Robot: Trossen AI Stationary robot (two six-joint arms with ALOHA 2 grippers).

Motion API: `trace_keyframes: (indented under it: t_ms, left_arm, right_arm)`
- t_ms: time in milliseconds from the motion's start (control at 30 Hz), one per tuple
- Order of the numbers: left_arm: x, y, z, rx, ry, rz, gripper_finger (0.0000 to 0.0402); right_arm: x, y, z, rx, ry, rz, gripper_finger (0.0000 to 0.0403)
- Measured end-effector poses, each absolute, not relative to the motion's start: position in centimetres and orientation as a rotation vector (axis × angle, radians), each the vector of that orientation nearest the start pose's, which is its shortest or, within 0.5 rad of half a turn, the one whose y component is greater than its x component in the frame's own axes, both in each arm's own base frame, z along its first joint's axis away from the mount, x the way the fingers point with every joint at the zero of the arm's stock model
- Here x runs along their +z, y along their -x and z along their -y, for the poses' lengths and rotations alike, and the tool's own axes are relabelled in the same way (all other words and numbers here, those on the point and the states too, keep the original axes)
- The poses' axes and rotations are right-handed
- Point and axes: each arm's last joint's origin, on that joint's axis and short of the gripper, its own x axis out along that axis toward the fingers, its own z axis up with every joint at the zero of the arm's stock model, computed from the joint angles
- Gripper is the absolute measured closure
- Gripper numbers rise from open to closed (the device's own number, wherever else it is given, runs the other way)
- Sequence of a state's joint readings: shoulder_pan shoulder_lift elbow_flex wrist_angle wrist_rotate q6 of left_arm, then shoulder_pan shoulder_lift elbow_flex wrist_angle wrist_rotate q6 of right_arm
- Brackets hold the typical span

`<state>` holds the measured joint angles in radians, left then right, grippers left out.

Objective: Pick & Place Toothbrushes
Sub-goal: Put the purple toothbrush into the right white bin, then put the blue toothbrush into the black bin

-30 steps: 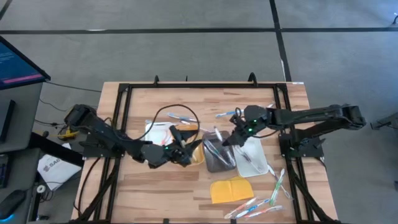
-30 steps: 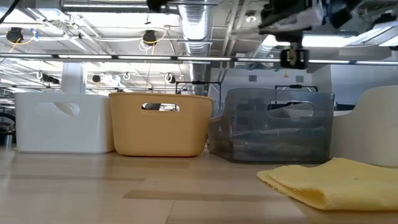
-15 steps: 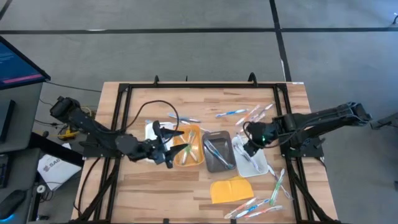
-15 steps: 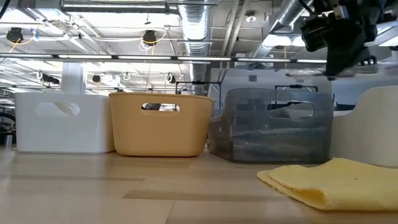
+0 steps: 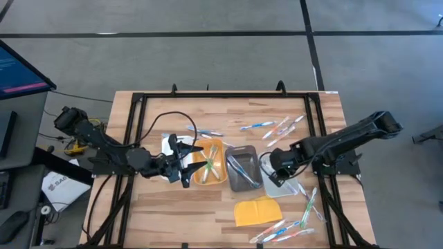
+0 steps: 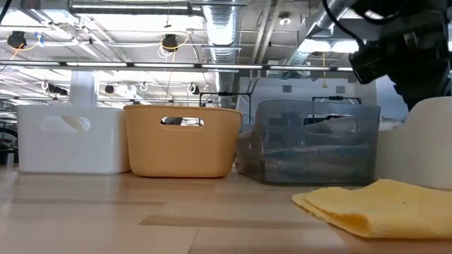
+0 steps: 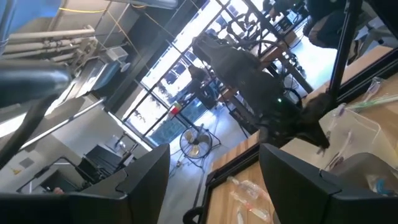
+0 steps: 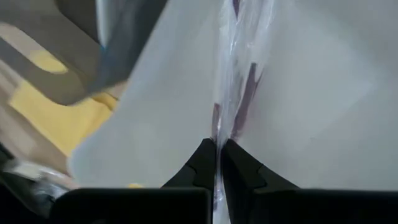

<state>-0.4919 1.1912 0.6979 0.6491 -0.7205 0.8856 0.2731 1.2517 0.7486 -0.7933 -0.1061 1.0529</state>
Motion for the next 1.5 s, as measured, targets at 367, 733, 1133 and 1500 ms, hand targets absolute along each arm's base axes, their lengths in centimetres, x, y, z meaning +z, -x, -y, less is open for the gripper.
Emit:
trace_keyframes:
  t_ms: [367,733,1133,1500]
  left_arm:
    - [30.0,-23.4,10.4,0.267,-0.790,0.022,0.0159]
    - [30.0,-23.4,10.3,0.269,-0.790,0.021,0.0159]
    - [30.0,-23.4,10.2,0.276,-0.789,0.019,0.0159]
    - [30.0,-23.4,10.2,0.276,-0.789,0.023,0.0159]
  right_arm:
    - [18.1,-20.8,-4.9,-0.435,-0.784,-1.381,0.0395]
    - [18.2,-21.3,-4.2,-0.432,-0.776,-1.339,0.0366]
    - [19.0,-21.5,-4.4,-0.347,-0.769,-1.352,0.0262]
    - [24.8,-24.2,-4.5,-0.191,-0.579,-1.166,0.0221]
